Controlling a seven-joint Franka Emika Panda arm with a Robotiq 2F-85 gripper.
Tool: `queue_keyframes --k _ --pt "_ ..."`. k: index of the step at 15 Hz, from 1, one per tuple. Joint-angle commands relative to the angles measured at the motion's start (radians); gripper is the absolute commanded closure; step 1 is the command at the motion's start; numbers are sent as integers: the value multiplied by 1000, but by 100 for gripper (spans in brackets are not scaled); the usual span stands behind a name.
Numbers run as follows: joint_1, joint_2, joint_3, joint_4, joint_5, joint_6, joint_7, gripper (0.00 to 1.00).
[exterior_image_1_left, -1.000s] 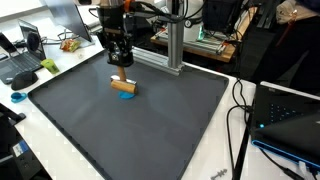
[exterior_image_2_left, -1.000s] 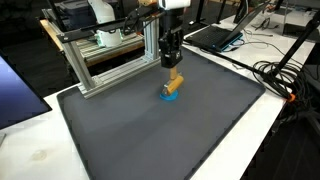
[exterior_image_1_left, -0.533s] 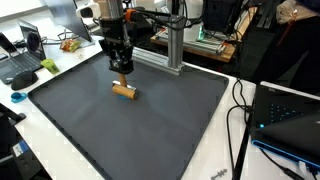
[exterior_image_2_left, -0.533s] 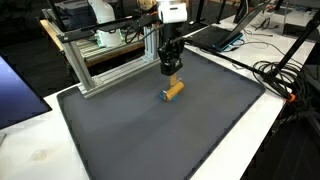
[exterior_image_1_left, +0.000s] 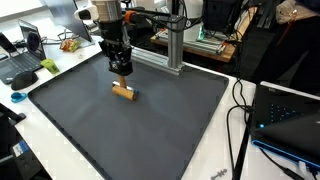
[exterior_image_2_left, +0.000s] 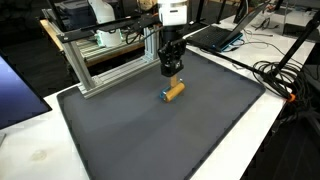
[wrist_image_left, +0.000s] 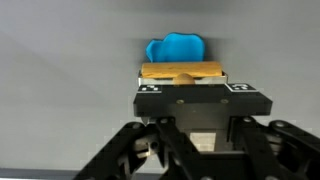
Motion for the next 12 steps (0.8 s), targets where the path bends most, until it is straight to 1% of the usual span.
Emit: queue_keyframes --k 1,7,12 --pt "4 46 -6 37 -6 -65 26 78" --pt "2 66 -5 75 -5 -150 20 78" --pt "0 78 -7 96 -5 -190 17 78"
